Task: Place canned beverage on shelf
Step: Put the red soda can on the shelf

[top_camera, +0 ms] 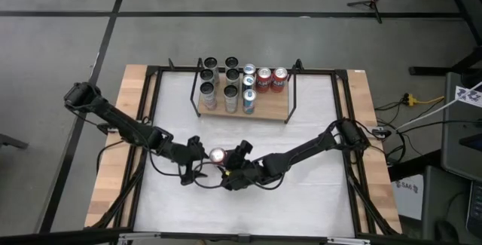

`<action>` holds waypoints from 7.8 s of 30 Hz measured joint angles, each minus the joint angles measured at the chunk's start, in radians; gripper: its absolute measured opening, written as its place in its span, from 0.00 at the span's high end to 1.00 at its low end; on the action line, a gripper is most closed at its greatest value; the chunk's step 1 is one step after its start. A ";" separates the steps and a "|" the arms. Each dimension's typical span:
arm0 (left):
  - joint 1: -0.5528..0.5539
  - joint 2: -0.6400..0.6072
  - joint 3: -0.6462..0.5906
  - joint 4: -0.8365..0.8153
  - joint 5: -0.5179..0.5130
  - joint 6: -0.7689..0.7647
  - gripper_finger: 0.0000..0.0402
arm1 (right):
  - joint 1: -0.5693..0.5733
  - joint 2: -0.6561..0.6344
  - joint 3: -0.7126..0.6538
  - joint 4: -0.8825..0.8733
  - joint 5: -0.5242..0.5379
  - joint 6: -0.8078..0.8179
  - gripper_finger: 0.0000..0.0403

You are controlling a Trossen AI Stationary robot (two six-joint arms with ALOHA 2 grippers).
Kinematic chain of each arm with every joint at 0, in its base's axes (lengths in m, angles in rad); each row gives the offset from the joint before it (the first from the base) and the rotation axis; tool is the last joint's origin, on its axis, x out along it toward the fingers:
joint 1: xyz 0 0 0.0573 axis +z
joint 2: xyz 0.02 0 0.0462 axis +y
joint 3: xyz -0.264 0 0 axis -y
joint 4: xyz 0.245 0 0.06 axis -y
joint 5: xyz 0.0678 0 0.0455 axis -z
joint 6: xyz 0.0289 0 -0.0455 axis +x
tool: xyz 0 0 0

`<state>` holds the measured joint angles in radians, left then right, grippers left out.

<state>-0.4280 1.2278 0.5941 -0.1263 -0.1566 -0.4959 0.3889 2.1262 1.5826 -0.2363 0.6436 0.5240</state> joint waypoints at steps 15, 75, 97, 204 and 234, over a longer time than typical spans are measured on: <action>-0.007 0.000 0.000 0.003 -0.005 -0.001 0.13 | 0.003 -0.045 0.000 -0.061 -0.024 -0.087 0.25; -0.006 0.000 0.000 0.002 -0.063 -0.001 0.13 | -0.108 -0.061 0.000 0.114 -0.285 -0.219 0.25; -0.006 0.000 0.000 0.004 -0.063 -0.001 0.13 | -0.108 -0.042 0.000 0.114 -0.251 -0.216 0.25; -0.007 0.000 0.000 0.006 -0.059 -0.001 0.13 | -0.108 -0.009 0.002 0.104 -0.394 -0.189 0.27; -0.006 0.000 0.000 0.006 -0.060 -0.001 0.13 | -0.107 -0.006 0.140 -0.154 -0.460 -0.219 0.25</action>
<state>-0.4343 1.2281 0.5945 -0.1200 -0.2164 -0.4965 0.2821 2.1197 1.7222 -0.3908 0.1833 0.3054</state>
